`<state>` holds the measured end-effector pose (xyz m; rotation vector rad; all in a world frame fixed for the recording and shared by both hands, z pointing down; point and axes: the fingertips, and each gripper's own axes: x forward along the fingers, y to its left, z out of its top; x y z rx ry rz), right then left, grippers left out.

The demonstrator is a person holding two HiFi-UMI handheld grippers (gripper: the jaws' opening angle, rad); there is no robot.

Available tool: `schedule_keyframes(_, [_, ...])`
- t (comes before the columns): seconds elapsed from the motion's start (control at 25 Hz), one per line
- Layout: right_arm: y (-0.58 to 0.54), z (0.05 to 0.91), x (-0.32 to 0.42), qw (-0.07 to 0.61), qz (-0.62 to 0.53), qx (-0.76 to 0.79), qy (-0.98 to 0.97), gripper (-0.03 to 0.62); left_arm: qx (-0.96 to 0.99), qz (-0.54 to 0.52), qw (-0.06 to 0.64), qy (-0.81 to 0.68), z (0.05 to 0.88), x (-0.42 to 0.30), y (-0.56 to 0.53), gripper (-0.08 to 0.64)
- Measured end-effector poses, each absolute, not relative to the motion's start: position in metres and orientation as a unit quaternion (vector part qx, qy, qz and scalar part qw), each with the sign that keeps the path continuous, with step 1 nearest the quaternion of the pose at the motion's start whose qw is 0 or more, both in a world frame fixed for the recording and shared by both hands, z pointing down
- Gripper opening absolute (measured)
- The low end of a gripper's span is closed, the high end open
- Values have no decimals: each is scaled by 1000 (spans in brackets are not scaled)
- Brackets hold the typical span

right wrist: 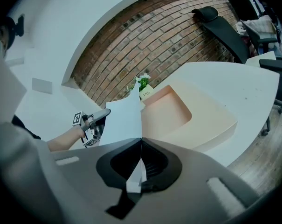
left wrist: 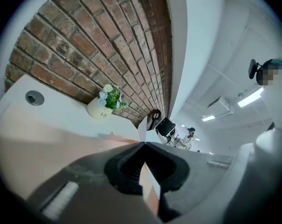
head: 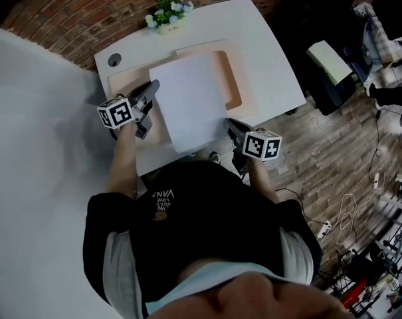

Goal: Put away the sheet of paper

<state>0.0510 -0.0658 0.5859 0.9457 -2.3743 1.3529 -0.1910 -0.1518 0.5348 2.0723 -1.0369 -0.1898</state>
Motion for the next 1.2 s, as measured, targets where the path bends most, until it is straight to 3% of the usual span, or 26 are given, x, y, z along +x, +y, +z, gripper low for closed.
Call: schedule_keyframes(1.2, [-101, 606, 32, 153, 472, 369, -786, 2, 809, -43, 430, -398, 584, -205, -202, 0])
